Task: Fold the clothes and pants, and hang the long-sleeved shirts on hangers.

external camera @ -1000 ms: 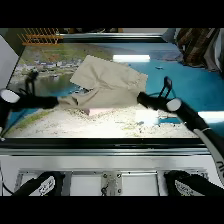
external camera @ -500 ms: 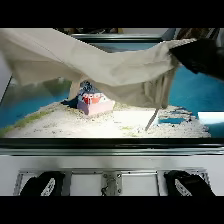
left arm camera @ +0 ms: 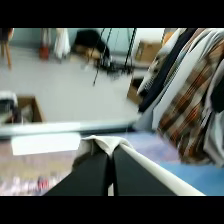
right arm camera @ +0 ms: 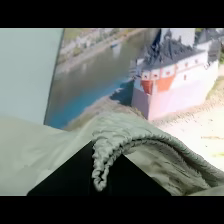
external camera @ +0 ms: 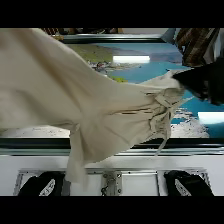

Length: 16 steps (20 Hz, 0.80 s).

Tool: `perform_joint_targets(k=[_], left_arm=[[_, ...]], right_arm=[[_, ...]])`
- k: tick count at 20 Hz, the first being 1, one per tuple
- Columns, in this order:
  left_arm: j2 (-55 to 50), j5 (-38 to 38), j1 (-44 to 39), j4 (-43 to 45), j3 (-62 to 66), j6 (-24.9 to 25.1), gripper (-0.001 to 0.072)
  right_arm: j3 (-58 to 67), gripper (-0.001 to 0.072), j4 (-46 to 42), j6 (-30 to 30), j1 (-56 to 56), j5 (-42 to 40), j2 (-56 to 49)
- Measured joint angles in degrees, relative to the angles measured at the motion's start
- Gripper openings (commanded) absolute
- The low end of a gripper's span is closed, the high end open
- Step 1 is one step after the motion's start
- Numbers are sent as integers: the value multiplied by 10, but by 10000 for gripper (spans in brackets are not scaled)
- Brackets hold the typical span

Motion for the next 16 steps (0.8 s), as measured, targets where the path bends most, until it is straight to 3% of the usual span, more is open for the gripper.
perform_joint_targets(k=[4,10,16], left_arm=[[-177,-11,-1,-1,21,-2,7],[-413,-71,2,-6,162,0,7],[-426,-130,31,-6,158,0,7]], right_arm=[[-39,18,-28,-10,0,-5,-107],[-49,18,-43,-58,-1,-116,-288],[-44,18,-91,-103,-1,-141,-320]])
